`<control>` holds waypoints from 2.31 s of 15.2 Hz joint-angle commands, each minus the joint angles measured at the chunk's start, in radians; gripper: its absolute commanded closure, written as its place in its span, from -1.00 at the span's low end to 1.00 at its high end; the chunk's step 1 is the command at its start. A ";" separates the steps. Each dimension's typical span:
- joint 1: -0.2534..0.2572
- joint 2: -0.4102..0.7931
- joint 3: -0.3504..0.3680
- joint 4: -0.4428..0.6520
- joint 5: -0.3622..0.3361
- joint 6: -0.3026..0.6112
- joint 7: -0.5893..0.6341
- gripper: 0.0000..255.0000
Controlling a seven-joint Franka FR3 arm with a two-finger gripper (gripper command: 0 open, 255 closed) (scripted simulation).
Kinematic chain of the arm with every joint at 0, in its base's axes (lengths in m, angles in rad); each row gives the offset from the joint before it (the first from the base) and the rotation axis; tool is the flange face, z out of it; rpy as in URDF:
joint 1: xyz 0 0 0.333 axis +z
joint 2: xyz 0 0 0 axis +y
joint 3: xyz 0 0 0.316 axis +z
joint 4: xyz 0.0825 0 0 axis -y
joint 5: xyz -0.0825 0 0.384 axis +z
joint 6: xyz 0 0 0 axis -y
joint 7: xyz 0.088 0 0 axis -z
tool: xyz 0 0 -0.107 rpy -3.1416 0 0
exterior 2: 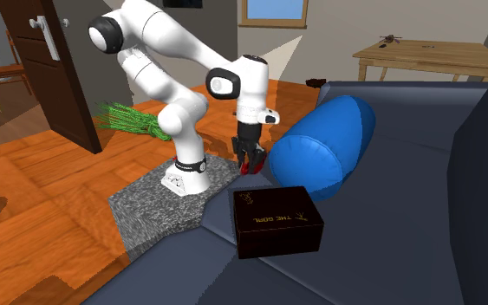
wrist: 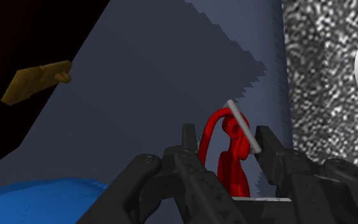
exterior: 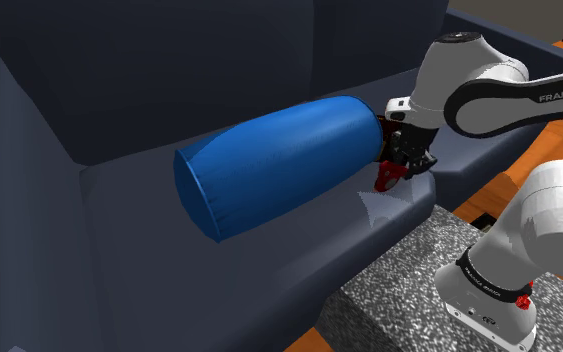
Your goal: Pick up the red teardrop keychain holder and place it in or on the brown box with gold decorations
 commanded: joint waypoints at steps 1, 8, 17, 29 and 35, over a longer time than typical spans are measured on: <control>0.001 -0.019 0.005 0.020 0.007 -0.038 -0.008 1.00; 0.011 -0.064 0.030 0.092 0.037 -0.154 -0.020 1.00; 0.023 -0.092 0.058 0.197 0.069 -0.287 -0.033 1.00; 0.018 0.067 -0.036 0.389 0.033 -0.297 -0.137 1.00; 0.030 0.275 -0.166 0.548 0.022 -0.219 -0.258 1.00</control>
